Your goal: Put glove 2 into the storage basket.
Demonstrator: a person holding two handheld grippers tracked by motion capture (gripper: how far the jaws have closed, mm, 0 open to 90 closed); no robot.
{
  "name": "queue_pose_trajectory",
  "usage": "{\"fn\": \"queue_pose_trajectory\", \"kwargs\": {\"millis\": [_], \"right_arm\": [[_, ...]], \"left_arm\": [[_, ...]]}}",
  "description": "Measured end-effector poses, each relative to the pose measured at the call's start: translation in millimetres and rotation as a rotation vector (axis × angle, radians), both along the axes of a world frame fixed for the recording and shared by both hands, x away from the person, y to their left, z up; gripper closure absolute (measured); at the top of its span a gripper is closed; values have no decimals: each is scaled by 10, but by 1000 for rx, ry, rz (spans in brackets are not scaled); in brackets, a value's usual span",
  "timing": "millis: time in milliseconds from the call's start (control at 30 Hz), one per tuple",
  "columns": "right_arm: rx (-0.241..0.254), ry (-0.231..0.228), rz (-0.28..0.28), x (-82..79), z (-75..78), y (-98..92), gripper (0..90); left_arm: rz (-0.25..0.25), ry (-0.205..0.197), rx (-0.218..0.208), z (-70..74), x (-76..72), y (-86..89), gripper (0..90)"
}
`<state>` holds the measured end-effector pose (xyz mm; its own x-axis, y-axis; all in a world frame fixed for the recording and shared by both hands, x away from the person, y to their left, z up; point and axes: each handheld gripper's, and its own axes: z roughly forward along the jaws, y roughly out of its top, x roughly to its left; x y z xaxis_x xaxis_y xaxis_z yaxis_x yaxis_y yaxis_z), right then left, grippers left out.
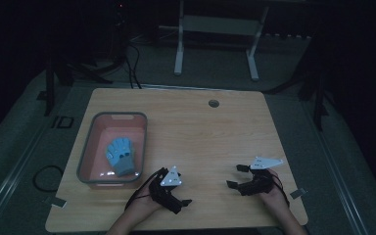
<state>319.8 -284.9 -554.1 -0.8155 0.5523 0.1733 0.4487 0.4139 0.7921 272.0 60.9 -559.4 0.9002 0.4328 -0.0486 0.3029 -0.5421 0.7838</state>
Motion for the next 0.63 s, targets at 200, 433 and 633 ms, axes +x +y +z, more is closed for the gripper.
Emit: {"fn": "queue_pose_trajectory", "kwargs": {"millis": [200,433,633], "right_arm": [[-18,-2,-6,0,-12,16,140],[-13,-5,-16,9,-8,-5,140],[-17,-5,-19,15,-13,-8,140]], "left_arm": [[4,-31,16,-25,-10,-8,32],[9,-40,-2,-10,-4,11,32],[16,-30,-13,-10,7,32,32]]}}
